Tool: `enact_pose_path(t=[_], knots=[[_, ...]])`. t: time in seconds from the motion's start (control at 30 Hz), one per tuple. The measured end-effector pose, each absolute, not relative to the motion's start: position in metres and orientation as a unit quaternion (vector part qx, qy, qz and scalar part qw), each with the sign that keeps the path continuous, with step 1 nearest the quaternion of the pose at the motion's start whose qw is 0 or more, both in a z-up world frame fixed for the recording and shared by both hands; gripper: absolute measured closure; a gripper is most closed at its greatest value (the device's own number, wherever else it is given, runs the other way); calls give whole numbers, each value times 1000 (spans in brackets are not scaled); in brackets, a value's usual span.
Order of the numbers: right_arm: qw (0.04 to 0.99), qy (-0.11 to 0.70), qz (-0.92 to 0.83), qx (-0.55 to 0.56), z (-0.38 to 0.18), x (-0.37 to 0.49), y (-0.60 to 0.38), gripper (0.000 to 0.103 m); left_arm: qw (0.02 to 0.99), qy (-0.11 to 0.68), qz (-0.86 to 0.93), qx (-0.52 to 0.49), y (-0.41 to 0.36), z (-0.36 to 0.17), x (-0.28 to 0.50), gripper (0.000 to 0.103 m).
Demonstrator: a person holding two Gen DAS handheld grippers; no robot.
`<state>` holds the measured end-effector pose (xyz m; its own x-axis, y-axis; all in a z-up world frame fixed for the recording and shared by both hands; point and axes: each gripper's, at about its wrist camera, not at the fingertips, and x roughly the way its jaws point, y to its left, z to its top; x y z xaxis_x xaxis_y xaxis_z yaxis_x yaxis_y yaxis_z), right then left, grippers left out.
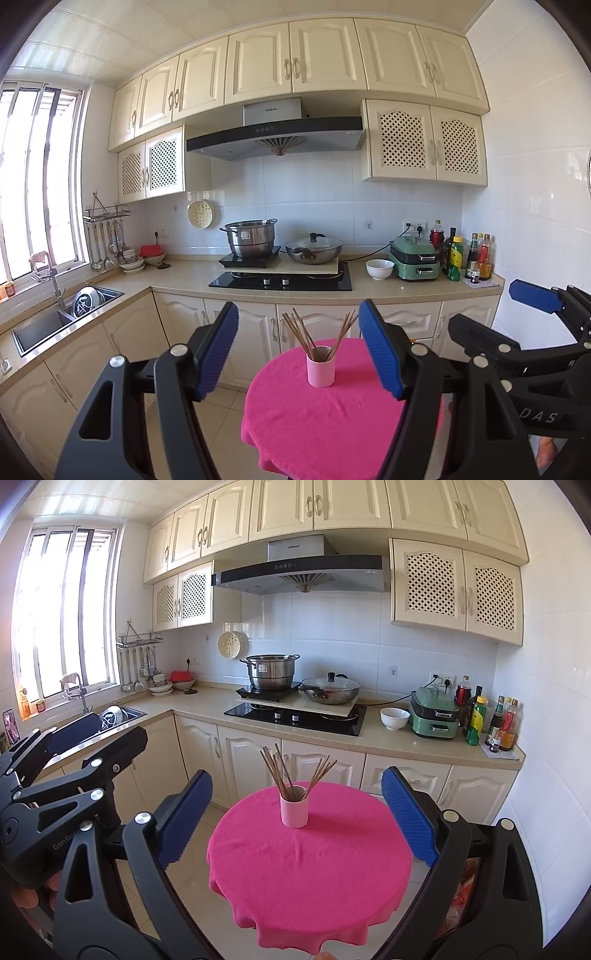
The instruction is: Organize utensils
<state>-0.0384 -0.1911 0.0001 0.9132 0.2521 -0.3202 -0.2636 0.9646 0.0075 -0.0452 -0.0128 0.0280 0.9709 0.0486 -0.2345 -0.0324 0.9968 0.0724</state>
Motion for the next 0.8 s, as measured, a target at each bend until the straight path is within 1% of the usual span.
enact_pose_path(t=[0.8], knots=[[976,172,134,-18,-3,-21,-191,12,991,127,21,32,-12,23,-26,36]])
